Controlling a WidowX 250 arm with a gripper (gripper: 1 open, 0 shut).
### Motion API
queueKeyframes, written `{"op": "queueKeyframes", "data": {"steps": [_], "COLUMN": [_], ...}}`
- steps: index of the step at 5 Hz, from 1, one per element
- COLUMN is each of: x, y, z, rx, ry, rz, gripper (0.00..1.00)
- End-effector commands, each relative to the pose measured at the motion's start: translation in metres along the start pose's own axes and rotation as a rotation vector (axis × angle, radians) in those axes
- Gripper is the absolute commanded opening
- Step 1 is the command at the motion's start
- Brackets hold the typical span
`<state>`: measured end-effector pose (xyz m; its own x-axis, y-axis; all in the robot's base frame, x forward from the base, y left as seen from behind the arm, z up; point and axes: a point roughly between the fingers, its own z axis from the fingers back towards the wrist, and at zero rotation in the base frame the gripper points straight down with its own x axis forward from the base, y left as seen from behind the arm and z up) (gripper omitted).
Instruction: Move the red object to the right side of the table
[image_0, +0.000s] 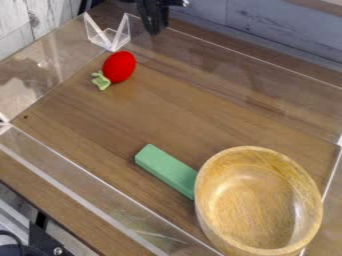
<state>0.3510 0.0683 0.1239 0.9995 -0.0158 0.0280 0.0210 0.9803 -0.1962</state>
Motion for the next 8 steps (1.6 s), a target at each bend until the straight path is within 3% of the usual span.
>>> {"op": "queueKeyframes", "data": {"steps": [1, 2, 3, 4, 5, 6, 7, 8], "x": [-0.002, 0.003, 0.009, 0.015, 0.017, 0.02, 0.02, 0.02], "y": [-0.007, 0.0, -0.004, -0.014, -0.011, -0.038, -0.074, -0.1], "z": [0.021, 0.019, 0.025, 0.01, -0.01, -0.012, -0.02, -0.02], "rx": [0.026, 0.03, 0.035, 0.033, 0.035, 0.028, 0.018, 0.026], "ry": [-0.078, -0.076, -0.079, -0.067, -0.045, -0.037, -0.031, -0.038], "rz": [-0.012, 0.047, 0.09, 0.064, 0.051, -0.002, -0.064, -0.081], "gripper": [0.0, 1.0, 0.0, 0.0, 1.0, 0.0, 0.0, 0.0]}}
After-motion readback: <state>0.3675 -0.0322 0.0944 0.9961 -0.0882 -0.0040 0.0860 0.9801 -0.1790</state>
